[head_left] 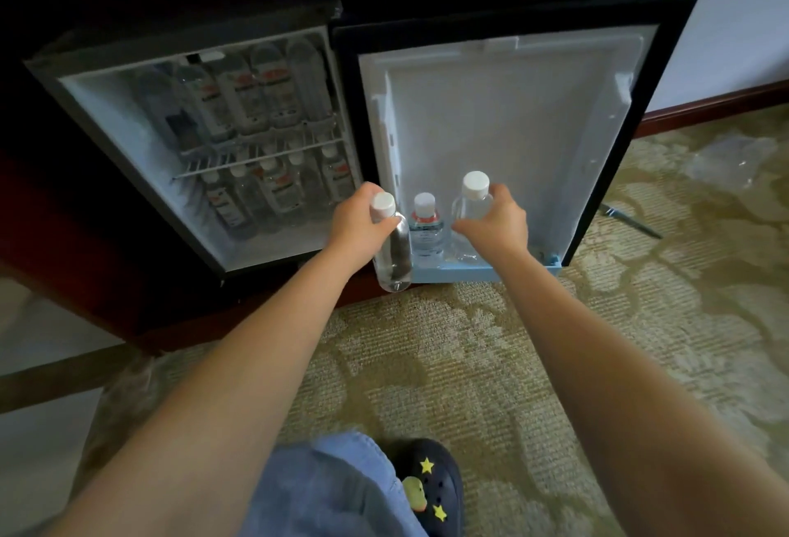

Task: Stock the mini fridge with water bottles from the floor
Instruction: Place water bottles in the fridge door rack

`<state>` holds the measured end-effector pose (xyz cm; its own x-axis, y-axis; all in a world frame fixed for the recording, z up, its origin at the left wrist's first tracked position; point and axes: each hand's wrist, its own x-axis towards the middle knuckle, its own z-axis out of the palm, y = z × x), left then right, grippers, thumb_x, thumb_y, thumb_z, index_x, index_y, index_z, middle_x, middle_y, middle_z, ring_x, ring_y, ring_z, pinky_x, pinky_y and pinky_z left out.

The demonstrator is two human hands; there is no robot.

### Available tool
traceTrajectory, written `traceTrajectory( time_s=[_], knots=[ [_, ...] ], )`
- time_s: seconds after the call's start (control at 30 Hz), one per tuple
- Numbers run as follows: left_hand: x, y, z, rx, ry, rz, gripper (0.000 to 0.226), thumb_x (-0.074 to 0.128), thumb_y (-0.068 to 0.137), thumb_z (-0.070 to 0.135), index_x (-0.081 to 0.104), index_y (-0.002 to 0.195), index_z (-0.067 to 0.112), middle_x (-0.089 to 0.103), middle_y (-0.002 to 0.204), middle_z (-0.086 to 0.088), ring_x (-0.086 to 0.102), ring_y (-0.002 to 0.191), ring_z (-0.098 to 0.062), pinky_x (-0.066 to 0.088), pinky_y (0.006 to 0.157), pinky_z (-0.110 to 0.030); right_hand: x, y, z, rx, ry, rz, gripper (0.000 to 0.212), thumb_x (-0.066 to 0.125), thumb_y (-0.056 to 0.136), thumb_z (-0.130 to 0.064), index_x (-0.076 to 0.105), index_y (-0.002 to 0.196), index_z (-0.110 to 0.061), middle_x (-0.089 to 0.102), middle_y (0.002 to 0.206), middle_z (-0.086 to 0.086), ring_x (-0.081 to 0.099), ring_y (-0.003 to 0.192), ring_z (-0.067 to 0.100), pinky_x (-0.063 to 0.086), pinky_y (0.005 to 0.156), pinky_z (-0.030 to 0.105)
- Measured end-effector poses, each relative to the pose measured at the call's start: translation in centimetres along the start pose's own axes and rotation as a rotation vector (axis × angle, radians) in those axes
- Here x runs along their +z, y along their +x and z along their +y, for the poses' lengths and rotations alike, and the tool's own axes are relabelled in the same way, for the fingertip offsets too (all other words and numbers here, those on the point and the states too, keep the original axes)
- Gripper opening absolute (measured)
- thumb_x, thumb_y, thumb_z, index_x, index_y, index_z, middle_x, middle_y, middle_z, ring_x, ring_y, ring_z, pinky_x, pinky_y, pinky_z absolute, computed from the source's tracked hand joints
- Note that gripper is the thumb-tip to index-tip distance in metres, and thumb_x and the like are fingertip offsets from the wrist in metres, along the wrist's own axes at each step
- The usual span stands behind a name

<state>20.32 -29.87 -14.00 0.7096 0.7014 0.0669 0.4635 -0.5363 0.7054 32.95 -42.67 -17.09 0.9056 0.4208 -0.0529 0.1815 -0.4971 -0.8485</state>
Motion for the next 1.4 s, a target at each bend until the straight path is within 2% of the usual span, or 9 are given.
traceTrajectory(
  time_s=[0.43,0.63,0.87,1.0,1.1,1.17,1.27,1.33,1.4],
  knots=[
    [1.6,1.5,-1.4,0.020,0.000,-0.036,0.028,0.070,0.083,0.019,0.056,0.107,0.014,0.056,0.102,0.004,0.051,0.092,-0.015,0.038,0.074,-0.026,2.8,4.2,2.7,0.060,-0.068,-0.145,0.064,0.078,0.076,-0.016,0.046,0.131,-0.009,0.058,0.125,0.010,0.057,0.113,0.028,0.044,0.086,0.034],
    [1.4,1.6,-1.3,0.022,-0.001,-0.034,0.028,0.069,0.083,0.019,0.055,0.107,0.015,0.057,0.105,0.003,0.051,0.094,-0.014,0.036,0.074,-0.025,4.3,3.8,4.6,0.083,-0.040,-0.147,0.068,0.071,0.082,-0.020,0.036,0.140,-0.018,0.055,0.132,0.009,0.053,0.119,0.030,0.039,0.083,0.032],
    [0.9,0.9,-0.7,0.037,0.012,-0.033,0.027,0.069,0.083,0.017,0.057,0.107,0.015,0.057,0.104,0.003,0.050,0.093,-0.014,0.037,0.074,-0.025,4.1,4.1,4.6,0.201,0.069,-0.241,0.081,0.074,0.082,-0.025,0.026,0.146,-0.014,0.046,0.141,0.012,0.047,0.127,0.032,0.040,0.100,0.042],
    [0.9,0.2,0.0,0.046,0.033,-0.050,0.028,0.072,0.080,0.017,0.059,0.104,0.012,0.058,0.100,0.001,0.051,0.091,-0.015,0.037,0.073,-0.024,3.7,2.4,5.0,0.124,0.021,0.034,0.067,0.068,0.083,-0.021,0.035,0.141,-0.010,0.041,0.140,0.009,0.043,0.128,0.027,0.040,0.098,0.038],
    [1.2,-0.5,1.2,0.051,0.064,-0.078,0.027,0.075,0.076,0.017,0.059,0.098,0.013,0.059,0.097,0.001,0.052,0.087,-0.015,0.037,0.065,-0.024,3.0,-0.2,4.7,0.009,0.065,0.232,0.041,0.061,0.082,-0.010,0.051,0.121,-0.011,0.053,0.118,0.006,0.051,0.109,0.022,0.045,0.089,0.033],
    [1.5,-1.0,2.1,0.065,0.081,-0.100,0.027,0.076,0.075,0.017,0.059,0.097,0.015,0.060,0.096,0.001,0.052,0.085,-0.014,0.036,0.065,-0.024,2.7,-1.4,4.4,0.007,0.211,0.012,0.041,0.060,0.080,-0.006,0.054,0.120,-0.013,0.057,0.110,0.003,0.055,0.101,0.020,0.050,0.092,0.040],
    [2.2,-1.5,3.6,0.106,0.117,-0.100,0.029,0.077,0.074,0.020,0.063,0.098,0.012,0.063,0.097,-0.001,0.053,0.084,-0.015,0.036,0.069,-0.024,2.1,-3.1,3.9,-0.018,0.251,-0.394,0.057,0.062,0.079,-0.001,0.048,0.132,-0.017,0.056,0.119,0.004,0.054,0.114,0.024,0.047,0.093,0.039],
    [2.8,-1.6,4.6,0.122,0.116,-0.096,0.029,0.076,0.075,0.022,0.063,0.099,0.014,0.065,0.099,-0.001,0.055,0.087,-0.017,0.038,0.070,-0.025,1.8,-3.9,3.8,-0.059,0.200,-0.439,0.055,0.070,0.079,-0.010,0.047,0.128,-0.018,0.057,0.114,0.001,0.055,0.108,0.021,0.043,0.085,0.032],
    [3.4,-1.7,5.5,0.136,0.105,-0.105,0.031,0.075,0.076,0.022,0.062,0.103,0.014,0.066,0.104,-0.003,0.059,0.094,-0.019,0.042,0.074,-0.026,1.4,-4.2,3.8,-0.095,0.165,-0.314,0.052,0.078,0.076,-0.026,0.048,0.118,-0.018,0.058,0.106,-0.002,0.054,0.095,0.015,0.040,0.077,0.029]
  ],
)
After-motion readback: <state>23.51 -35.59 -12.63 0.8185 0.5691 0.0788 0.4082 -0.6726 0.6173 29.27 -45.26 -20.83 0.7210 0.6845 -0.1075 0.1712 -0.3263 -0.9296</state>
